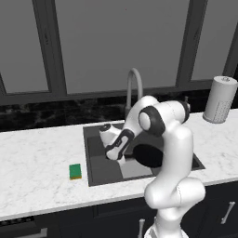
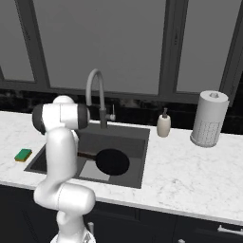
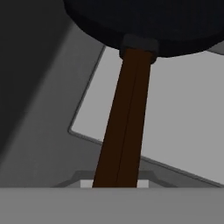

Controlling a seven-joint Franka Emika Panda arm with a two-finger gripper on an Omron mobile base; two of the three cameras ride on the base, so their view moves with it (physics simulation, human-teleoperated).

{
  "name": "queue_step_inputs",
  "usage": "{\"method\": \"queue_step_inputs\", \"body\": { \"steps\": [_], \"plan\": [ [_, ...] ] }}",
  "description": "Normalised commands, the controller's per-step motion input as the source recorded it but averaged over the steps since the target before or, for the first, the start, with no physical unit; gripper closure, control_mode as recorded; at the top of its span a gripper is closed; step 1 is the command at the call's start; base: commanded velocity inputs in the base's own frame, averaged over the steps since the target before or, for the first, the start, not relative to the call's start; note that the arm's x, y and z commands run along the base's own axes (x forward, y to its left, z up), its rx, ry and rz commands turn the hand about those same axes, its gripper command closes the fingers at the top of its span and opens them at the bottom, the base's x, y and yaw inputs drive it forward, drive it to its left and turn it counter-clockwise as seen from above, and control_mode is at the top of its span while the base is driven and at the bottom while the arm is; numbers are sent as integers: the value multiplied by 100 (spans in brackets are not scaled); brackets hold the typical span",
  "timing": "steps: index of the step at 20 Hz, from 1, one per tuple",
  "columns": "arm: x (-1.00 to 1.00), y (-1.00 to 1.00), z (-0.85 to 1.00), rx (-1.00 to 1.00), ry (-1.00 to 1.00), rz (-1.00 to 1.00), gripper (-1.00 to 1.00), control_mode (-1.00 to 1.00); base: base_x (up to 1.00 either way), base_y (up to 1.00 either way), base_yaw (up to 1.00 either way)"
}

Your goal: Pick the pan and sponge and place them into the sink. Then turn on the water.

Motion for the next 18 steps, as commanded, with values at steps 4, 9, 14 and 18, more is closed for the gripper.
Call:
{"method": "queue_step_inputs", "body": {
  "steps": [4, 9, 14, 18],
  "plan": [
    [34, 18, -62, -1, -2, 5, 100, -100, 0, 0, 0],
    [46, 33, -63, -3, -6, 8, 100, -100, 0, 0, 0],
    [43, 42, -69, -5, -1, 8, 100, -100, 0, 0, 0],
    [15, 18, -65, -4, -6, 6, 100, -100, 0, 0, 0]
  ]
}}
